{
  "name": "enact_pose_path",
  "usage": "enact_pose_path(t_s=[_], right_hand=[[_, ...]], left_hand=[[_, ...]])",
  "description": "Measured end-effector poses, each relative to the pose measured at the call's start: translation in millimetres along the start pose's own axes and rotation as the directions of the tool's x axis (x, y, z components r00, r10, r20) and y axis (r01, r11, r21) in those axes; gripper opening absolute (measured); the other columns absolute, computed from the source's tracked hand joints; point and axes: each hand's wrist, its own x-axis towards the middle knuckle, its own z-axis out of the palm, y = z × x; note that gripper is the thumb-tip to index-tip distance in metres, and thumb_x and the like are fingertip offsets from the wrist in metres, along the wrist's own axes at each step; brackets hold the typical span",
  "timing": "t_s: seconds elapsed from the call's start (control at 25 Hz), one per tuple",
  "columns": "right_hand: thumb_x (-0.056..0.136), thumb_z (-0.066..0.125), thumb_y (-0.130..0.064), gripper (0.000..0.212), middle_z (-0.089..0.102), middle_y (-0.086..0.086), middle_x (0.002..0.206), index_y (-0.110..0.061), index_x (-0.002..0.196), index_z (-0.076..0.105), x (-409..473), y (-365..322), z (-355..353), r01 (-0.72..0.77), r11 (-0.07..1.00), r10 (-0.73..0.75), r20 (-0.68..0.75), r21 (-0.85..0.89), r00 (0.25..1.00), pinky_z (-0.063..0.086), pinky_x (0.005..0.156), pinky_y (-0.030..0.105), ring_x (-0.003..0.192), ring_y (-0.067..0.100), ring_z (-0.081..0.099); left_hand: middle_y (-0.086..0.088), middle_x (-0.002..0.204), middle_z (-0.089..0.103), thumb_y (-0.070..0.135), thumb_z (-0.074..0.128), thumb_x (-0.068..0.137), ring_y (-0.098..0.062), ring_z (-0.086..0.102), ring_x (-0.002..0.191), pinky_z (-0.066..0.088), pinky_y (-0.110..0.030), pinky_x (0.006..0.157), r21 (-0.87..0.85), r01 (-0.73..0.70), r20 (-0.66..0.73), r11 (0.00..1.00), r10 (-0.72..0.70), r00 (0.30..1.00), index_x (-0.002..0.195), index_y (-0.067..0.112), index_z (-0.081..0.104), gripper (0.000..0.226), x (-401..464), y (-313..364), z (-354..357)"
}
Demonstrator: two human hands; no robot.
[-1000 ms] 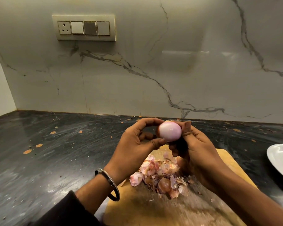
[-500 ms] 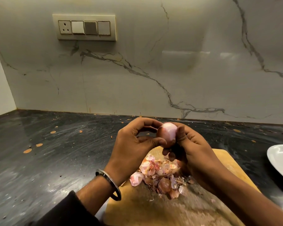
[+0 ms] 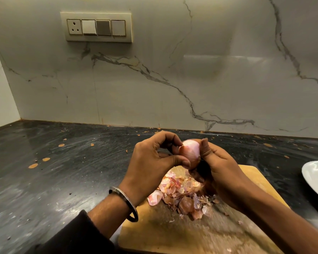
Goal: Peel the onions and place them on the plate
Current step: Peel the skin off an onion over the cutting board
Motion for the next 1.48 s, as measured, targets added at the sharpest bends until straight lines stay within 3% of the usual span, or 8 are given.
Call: enact_pose_path(t_s=[0.32,0.48,0.56,0.68,0.84,1.04,1.2,1.48], right_hand=[[0.092,0.038,-0.057,0.049,0.061,0.012,0.076,-0.024,0.103,0.073,0.4,-1.8,-3.1,-0.041,0.999,0.041,0.022,-0.024,0.999,0.037,0.046,0.024,0.056,0.015,0.049],[0.091,0.039,-0.054,0.047,0.06,0.006,0.067,-0.023,0.095,0.073,1.0,-5.9,-3.8,-0.039,0.999,0.039,0.02,0.006,0.999,0.038,0.044,0.023,0.053,0.014,0.048],[0.093,0.038,-0.053,0.048,0.061,0.006,0.069,-0.02,0.102,0.072,0.8,-6.7,-5.2,-0.043,0.999,0.042,0.031,0.013,0.999,0.038,0.044,0.022,0.054,0.013,0.049],[0.095,0.038,-0.052,0.046,0.062,0.007,0.07,-0.025,0.098,0.075,1.1,-5.2,-4.2,-0.036,0.999,0.035,0.026,0.03,0.999,0.037,0.044,0.022,0.053,0.013,0.049],[0.095,0.036,-0.055,0.047,0.062,0.01,0.071,-0.027,0.098,0.073,1.6,-2.6,-4.1,-0.034,0.997,0.035,0.003,-0.067,0.999,0.037,0.047,0.024,0.056,0.014,0.05],[0.095,0.035,-0.056,0.05,0.062,0.009,0.075,-0.022,0.107,0.069,2.4,0.2,-6.5,-0.033,0.991,0.035,0.013,-0.132,0.999,0.04,0.051,0.025,0.059,0.014,0.051],[0.091,0.038,-0.056,0.049,0.064,0.013,0.082,-0.023,0.108,0.069,2.2,-0.4,-6.7,-0.032,0.988,0.036,0.021,-0.151,0.999,0.041,0.054,0.029,0.063,0.019,0.051],[0.088,0.037,-0.056,0.05,0.064,0.011,0.084,-0.021,0.107,0.068,0.0,-4.3,-5.9,-0.025,0.979,0.025,-0.004,-0.201,1.0,0.042,0.054,0.026,0.062,0.014,0.051]], left_hand=[[0.008,0.082,0.063,0.022,0.081,0.068,-0.009,0.063,0.084,0.056,-0.021,0.072,-0.017,0.067,0.109,0.998,-0.065,0.992,0.09,0.015,0.064,0.029,-0.8,1.2,-0.3],[0.008,0.083,0.063,0.006,0.08,0.074,-0.006,0.064,0.081,0.053,-0.016,0.069,-0.004,0.021,0.057,1.0,-0.021,0.998,0.085,0.011,0.064,0.02,-1.7,0.7,4.7],[0.007,0.093,0.062,0.01,0.082,0.074,-0.012,0.064,0.09,0.056,-0.02,0.073,0.048,-0.02,0.011,0.999,0.019,1.0,0.093,0.014,0.065,0.026,-2.1,0.3,6.3],[0.009,0.102,0.064,0.019,0.081,0.072,-0.01,0.064,0.099,0.057,-0.019,0.077,0.101,-0.077,-0.034,0.992,0.081,0.996,0.101,0.016,0.068,0.032,-1.8,2.8,6.3],[0.008,0.092,0.069,0.034,0.079,0.066,-0.006,0.067,0.088,0.055,-0.015,0.076,0.163,-0.075,-0.049,0.984,0.084,0.995,0.095,0.016,0.071,0.034,-1.1,4.9,2.3],[0.007,0.081,0.071,0.037,0.079,0.061,-0.008,0.07,0.079,0.058,-0.019,0.071,0.119,-0.017,-0.02,0.993,0.02,1.0,0.086,0.014,0.071,0.035,-1.7,6.9,0.6],[0.006,0.077,0.071,0.024,0.084,0.064,-0.009,0.07,0.076,0.059,-0.023,0.069,0.113,-0.013,0.024,0.993,0.011,1.0,0.082,0.014,0.071,0.024,-2.0,6.2,-0.4],[0.006,0.084,0.067,0.015,0.077,0.079,-0.008,0.064,0.081,0.051,-0.015,0.07,0.13,-0.006,0.1,0.991,-0.008,0.995,0.088,0.012,0.067,0.014,-0.6,5.1,-0.9]])
